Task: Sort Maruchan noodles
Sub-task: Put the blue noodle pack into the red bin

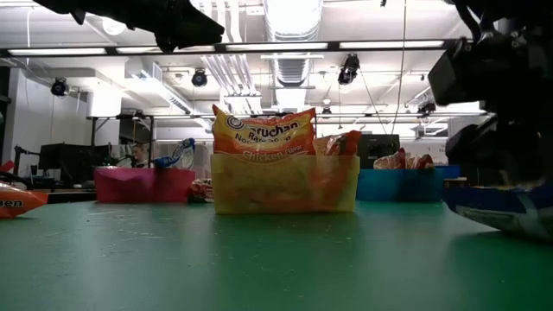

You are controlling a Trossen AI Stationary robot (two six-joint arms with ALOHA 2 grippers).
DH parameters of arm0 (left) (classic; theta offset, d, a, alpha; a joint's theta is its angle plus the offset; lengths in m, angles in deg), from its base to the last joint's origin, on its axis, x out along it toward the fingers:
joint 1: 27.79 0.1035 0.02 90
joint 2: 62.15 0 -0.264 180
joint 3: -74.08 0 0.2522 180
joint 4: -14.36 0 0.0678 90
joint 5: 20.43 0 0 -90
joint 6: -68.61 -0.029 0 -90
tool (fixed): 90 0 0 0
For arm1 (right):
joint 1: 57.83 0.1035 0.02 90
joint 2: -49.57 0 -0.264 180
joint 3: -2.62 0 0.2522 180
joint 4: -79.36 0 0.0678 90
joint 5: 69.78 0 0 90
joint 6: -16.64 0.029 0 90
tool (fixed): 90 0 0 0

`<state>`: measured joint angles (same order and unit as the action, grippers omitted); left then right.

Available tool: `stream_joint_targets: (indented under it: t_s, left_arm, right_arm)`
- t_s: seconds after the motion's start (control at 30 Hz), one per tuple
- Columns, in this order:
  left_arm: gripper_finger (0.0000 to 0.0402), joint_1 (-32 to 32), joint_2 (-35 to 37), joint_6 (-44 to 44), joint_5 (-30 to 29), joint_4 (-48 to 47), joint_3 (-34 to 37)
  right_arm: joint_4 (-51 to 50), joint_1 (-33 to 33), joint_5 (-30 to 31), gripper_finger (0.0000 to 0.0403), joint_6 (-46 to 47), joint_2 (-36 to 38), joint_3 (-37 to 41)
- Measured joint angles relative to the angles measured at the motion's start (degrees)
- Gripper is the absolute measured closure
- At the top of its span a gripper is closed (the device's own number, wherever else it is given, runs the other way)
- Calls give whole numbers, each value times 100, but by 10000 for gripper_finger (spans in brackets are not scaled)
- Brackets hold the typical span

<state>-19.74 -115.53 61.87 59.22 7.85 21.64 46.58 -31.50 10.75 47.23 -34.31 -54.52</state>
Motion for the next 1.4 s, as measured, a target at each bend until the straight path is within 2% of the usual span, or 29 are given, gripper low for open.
stream_joint_targets:
  t_s: [0.17, 0.23, 0.5, 0.63, 0.8, 0.93, 1.1, 1.3, 1.4]
  left_arm:
    - [238, -1, 0, 0, 0, 37, 1]
    - [238, -1, 0, -1, 0, 120, 0]
    - [238, -2, 246, 196, -2, 302, 4]
    - [238, -13, 554, 302, 0, 428, 147]
    - [238, -13, 1070, 308, 0, 1219, 664]
    - [238, -13, 1501, 308, -2, 1409, 932]
    - [238, -13, 2070, 308, -2, 1478, 1179]
    - [238, -13, 2672, 326, -2, 1477, 1414]
    - [238, -13, 2949, 339, 0, 1473, 1518]
  right_arm:
    - [-14, -32, -112, 378, -40, 472, 0]
    - [-18, -81, -111, 389, -39, 714, 0]
    - [165, -331, 154, 393, -385, 1815, 0]
    - [558, -393, 501, 394, -962, 2293, 0]
    - [1314, -515, 962, 394, -1900, 2638, 2]
    - [2122, -689, 1428, 394, -2729, 2632, 5]
    - [3249, -1116, 1885, 394, -3579, 2259, 7]
    - [5000, -1822, 1917, 394, -4418, 1399, -83]
    - [5574, -2217, 1924, 394, -4586, 901, -329]
